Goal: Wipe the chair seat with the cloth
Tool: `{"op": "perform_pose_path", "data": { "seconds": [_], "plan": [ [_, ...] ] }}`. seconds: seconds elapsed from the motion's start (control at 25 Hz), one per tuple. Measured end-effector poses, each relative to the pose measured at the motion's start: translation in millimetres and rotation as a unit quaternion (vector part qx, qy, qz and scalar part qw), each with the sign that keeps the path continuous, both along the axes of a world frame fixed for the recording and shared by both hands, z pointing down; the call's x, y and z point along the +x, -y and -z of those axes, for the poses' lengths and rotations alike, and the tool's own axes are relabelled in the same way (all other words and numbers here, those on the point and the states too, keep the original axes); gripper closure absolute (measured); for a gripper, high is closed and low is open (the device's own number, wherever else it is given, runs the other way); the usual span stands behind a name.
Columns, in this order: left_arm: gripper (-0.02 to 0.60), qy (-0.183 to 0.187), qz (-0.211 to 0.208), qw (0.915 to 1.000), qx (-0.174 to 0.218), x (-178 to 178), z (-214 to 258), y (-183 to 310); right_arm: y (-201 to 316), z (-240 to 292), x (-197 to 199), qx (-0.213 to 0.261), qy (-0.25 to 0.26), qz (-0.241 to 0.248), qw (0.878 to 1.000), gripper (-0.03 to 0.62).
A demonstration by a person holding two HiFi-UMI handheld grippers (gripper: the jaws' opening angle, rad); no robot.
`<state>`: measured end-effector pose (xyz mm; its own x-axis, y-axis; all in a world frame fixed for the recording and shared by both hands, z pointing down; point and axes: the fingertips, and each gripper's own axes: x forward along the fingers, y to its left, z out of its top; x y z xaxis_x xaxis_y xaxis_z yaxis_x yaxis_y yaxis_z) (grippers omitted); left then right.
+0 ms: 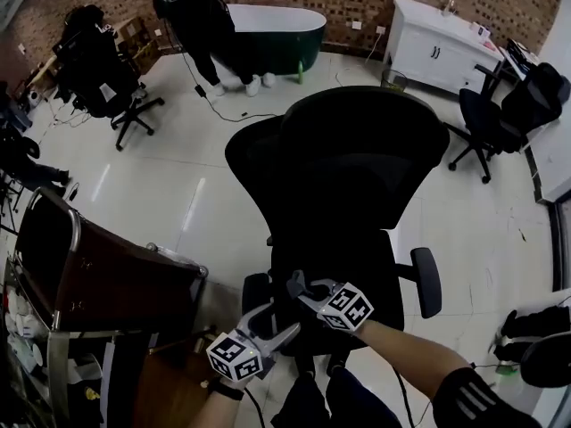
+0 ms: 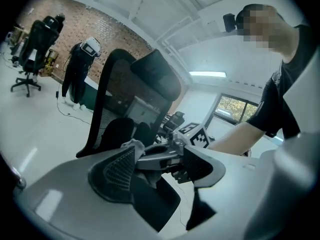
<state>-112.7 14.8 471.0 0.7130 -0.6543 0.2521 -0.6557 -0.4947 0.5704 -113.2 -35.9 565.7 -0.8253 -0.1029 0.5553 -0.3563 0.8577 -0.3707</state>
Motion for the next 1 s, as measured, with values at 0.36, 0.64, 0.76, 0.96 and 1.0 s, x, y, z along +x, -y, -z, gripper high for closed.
{"op": "perform_pose_path", "data": {
  "seconds": [0.36,0.64,0.76,0.96,1.0],
  "plan": [
    [0.241,0.039,0.041,0.9984,0.01,-26.8,-72.4,71.7,93.5,-147.1,-46.5,0.017,-0.104,0.048,0.993,0.562],
    [0.241,0.037,0.041,0.9984,0.005,-29.2,-94.8,88.5,111.5,-222.6,-67.2,0.062,-0.149,0.091,0.983,0.562],
    [0.242,0.032,0.035,0.9989,0.002,-22.4,-99.1,86.2,112.0,-238.7,-79.7,0.091,-0.161,0.115,0.976,0.562],
    [0.242,0.034,0.027,0.999,0.001,-9.6,-104.9,80.7,103.5,-266.9,-85.9,0.136,-0.196,0.179,0.955,0.563],
    [0.242,0.038,0.025,0.9989,0.004,-5.7,-105.7,80.7,104.5,-268.4,-82.9,0.141,-0.195,0.182,0.954,0.563]
  ]
}}
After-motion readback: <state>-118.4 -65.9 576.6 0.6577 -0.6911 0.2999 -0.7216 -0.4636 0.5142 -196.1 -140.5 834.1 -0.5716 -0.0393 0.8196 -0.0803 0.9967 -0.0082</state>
